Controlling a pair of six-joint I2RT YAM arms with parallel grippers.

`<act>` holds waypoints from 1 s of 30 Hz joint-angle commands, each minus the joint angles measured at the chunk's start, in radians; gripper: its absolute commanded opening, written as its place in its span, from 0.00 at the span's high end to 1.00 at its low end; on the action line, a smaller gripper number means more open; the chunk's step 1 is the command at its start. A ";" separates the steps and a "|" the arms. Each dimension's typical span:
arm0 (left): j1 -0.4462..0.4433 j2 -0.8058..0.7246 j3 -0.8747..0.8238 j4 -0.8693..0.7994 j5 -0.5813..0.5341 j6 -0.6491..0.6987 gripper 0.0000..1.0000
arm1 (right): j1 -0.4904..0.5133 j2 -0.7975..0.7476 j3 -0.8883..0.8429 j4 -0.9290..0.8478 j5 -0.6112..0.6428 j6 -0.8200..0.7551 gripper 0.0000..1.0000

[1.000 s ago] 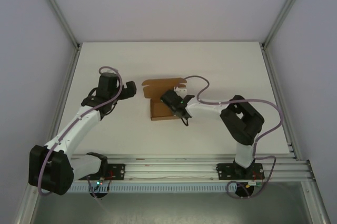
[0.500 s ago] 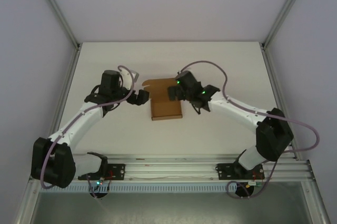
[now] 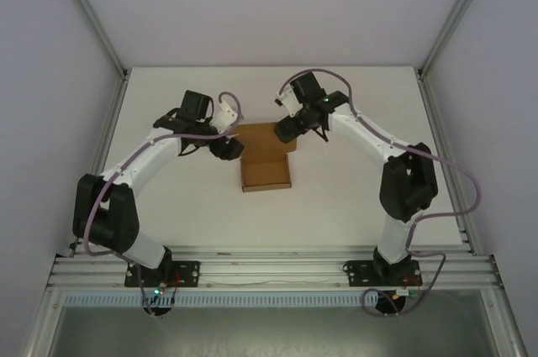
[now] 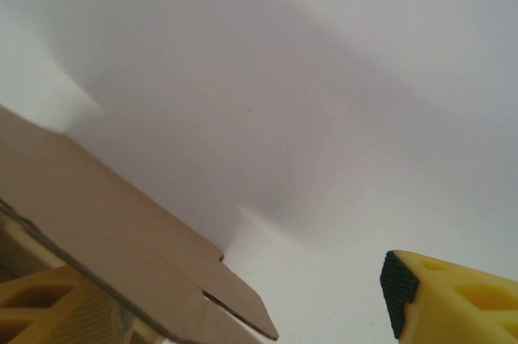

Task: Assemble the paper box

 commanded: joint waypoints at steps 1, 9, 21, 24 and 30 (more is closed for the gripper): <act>-0.011 0.045 0.070 -0.095 -0.018 0.047 0.37 | 0.000 0.029 0.052 -0.123 -0.042 -0.075 0.35; -0.028 0.080 0.084 -0.104 -0.054 0.060 0.75 | -0.012 0.038 0.047 -0.109 -0.069 -0.100 0.56; -0.054 0.067 0.096 0.019 -0.284 -0.158 1.00 | -0.012 -0.018 -0.001 -0.048 -0.033 -0.014 0.94; -0.067 0.083 0.133 0.045 -0.375 -0.311 1.00 | -0.011 -0.045 -0.016 0.020 0.016 0.101 0.98; -0.097 0.129 0.171 0.109 -0.463 -0.649 1.00 | 0.014 -0.073 -0.090 0.219 0.094 0.438 1.00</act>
